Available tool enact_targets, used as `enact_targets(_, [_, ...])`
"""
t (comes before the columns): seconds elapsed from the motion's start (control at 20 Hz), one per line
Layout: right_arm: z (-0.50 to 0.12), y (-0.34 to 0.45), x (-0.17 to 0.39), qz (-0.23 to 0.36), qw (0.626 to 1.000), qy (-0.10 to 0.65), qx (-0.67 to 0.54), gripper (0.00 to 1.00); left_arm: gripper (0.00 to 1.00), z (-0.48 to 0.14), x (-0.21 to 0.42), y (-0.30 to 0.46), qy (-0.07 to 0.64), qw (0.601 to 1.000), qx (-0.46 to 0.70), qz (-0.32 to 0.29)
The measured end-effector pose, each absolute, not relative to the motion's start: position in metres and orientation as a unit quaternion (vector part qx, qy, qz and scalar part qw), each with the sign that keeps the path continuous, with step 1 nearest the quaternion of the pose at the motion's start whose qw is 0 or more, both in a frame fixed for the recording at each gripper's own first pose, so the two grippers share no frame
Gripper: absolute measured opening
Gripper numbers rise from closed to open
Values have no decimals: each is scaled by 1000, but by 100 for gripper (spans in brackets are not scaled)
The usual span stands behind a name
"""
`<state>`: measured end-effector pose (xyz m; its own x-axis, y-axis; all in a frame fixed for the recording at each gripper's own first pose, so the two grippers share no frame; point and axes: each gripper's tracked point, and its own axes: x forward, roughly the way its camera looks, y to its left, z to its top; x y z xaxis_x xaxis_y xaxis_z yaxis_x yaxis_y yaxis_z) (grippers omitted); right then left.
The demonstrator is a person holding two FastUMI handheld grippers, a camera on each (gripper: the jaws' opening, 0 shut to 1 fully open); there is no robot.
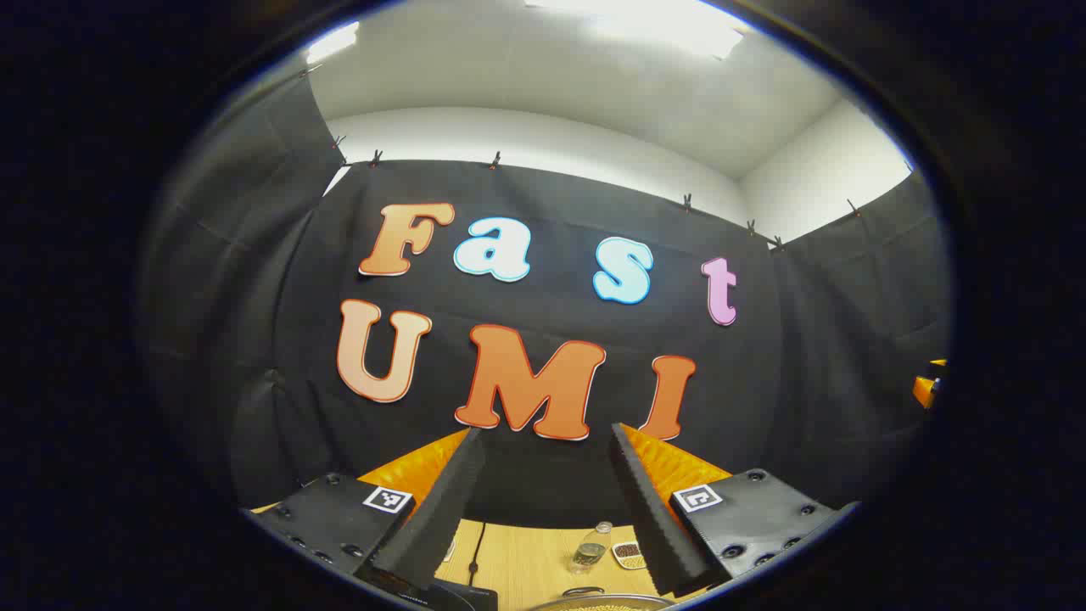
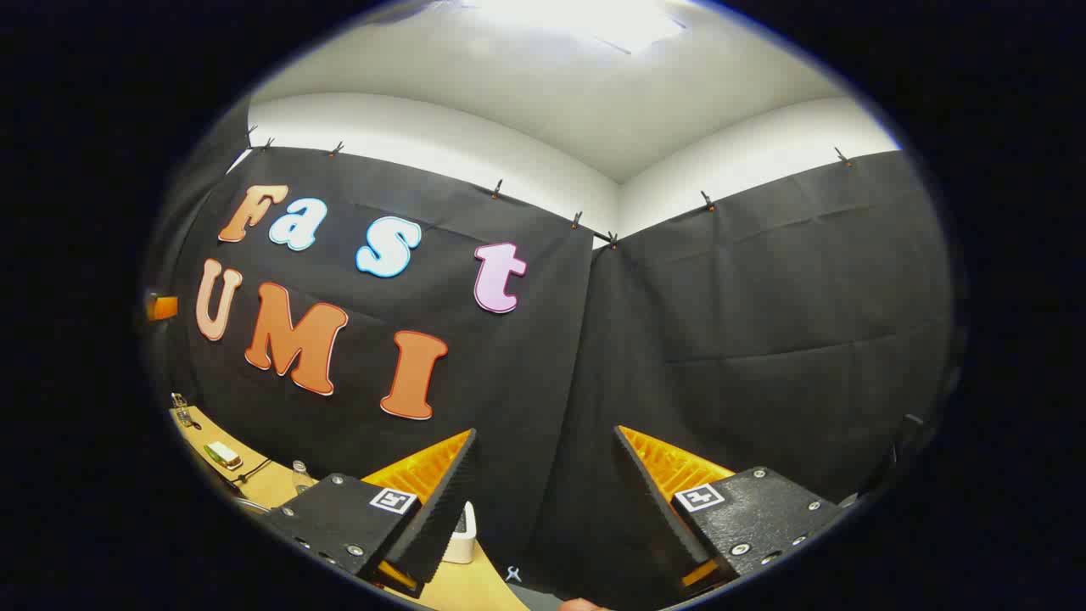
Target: First push the handle of the pot to place it horizontally, then grasp the pot with both hands and set it on the induction cooktop.
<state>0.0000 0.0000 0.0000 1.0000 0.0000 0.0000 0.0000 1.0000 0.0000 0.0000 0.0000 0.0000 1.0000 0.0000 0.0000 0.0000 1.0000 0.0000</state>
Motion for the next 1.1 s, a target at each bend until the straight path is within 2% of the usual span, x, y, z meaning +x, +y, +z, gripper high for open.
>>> enact_targets(0.4, [8,-8,-6,-7,1000,-3,8,95,95,33,-10,-15,-31,999,33,-14])
enact_targets(0.85, [6,-6,-6,20,1000,6,11,93,96,31,-26,10,-14,999,51,13])
enact_targets(0.9, [6,-6,-6,24,1000,8,12,97,96,30,-27,12,-11,998,54,13])
enact_targets(1.0, [5,-5,-5,29,999,11,17,93,96,30,-29,17,-5,998,56,18])
enact_targets(1.05, [5,-4,-5,31,999,12,18,97,96,30,-30,20,-4,998,57,23])
enact_targets(1.1, [6,-2,-7,33,999,12,18,95,96,30,-32,23,-2,998,57,29])
